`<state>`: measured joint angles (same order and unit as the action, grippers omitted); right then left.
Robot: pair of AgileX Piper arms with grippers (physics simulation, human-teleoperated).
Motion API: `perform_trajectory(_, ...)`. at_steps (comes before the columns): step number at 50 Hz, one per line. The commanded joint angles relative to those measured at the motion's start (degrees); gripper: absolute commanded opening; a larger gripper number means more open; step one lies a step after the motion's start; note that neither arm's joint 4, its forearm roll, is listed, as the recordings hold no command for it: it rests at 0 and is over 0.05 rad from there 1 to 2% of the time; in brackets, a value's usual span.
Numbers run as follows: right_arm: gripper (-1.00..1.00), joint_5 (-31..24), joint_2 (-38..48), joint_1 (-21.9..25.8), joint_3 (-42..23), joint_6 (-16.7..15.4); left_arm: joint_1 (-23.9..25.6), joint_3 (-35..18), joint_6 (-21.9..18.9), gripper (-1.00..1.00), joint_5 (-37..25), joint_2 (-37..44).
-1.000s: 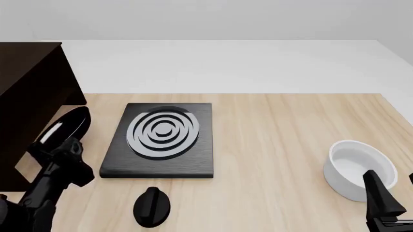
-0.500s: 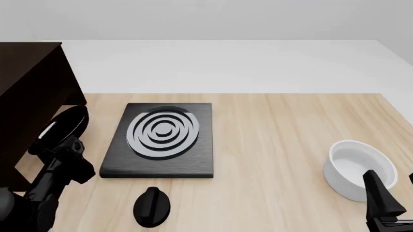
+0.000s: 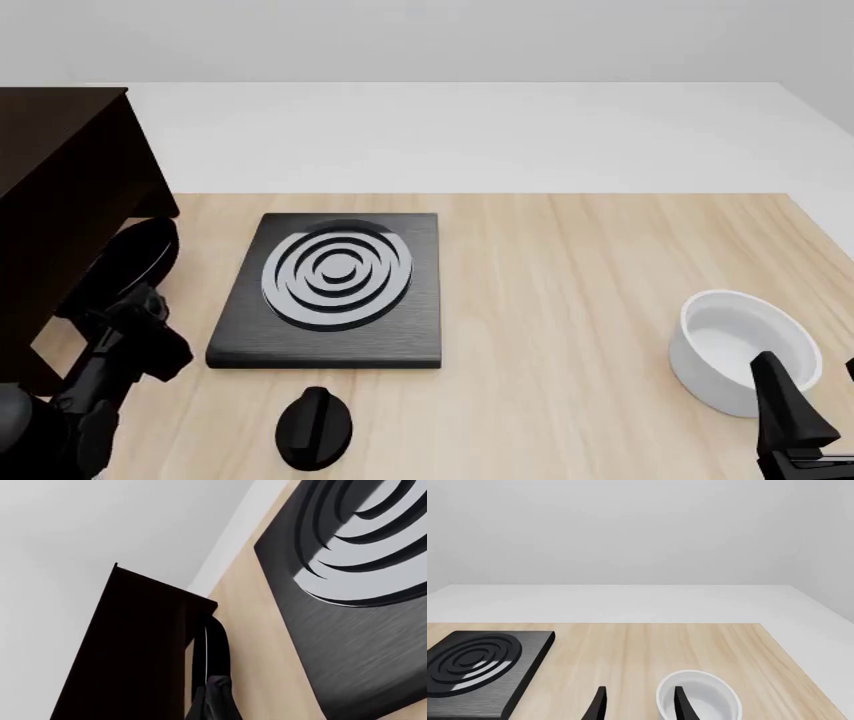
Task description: Put the frying pan under the cabinet shelf.
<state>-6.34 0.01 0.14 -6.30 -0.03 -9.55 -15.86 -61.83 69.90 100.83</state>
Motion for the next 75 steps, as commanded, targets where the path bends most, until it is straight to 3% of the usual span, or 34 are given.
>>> perform_trajectory(1, 1.0, 0.0, 0.0, 0.0, 0.0, 0.0, -3.2, 0.0, -0.1, -1.0, 0.0, 2.2)
perform_trajectory(26, 1.0, 0.0, 0.0, 0.0, 0.0, 0.0, -8.1, 0.6, -1.8, -1.0, 0.0, 2.8)
perform_trajectory(75, 1.0, 0.0, 0.0, 0.0, 0.0, 0.0, -8.9, -4.0, -5.0, -1.0, 0.0, 6.7)
